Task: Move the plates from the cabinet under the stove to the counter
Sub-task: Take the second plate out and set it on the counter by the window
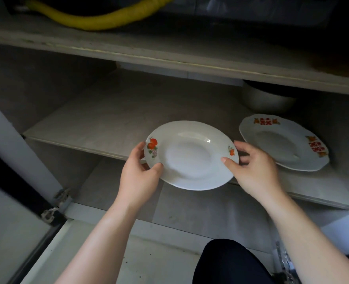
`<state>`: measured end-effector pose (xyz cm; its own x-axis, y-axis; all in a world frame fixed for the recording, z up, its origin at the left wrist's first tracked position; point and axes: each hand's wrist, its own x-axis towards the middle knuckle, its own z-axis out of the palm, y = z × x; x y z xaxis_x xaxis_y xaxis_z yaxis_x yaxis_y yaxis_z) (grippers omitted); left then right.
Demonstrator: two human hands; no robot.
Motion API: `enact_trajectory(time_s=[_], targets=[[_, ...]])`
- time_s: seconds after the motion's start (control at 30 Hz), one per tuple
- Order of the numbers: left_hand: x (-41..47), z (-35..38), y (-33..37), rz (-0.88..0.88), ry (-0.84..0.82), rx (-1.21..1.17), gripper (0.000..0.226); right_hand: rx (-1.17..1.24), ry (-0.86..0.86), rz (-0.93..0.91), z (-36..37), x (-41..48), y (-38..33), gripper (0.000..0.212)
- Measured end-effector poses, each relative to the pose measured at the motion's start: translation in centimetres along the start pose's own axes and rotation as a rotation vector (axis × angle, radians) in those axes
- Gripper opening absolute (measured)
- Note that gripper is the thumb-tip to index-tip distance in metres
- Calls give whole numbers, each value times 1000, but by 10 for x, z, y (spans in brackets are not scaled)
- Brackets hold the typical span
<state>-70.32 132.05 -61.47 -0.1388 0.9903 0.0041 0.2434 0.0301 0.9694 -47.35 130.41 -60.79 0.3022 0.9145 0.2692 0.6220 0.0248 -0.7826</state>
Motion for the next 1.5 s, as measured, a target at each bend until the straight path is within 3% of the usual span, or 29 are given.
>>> enact_trajectory(time_s=[0.2,0.3,0.4,0.63,0.73,1.0,1.5], targets=[[0,-1,3,-36,-5,-18,62,36,-61,49,4,3,2,30],[-2,-5,4,-43,-7,-16,62,26,-82,82,7,2,0,44],[-6,-13,4,-56,-11,-15,62,63,-124,83,10,0,0,31],[-23,-47,5,-83,57,51,66,108,-183,109,30,-11,-18,44],[-31,-66,4,-84,84,95,55,73,-180,48,43,-17,-35,50],[-57,-128,-6,-193,219,171,43,74,-336,-68,81,-30,-85,50],[-118,-212,1,-299,577,121,54,151,-619,-157,136,-78,-169,51]])
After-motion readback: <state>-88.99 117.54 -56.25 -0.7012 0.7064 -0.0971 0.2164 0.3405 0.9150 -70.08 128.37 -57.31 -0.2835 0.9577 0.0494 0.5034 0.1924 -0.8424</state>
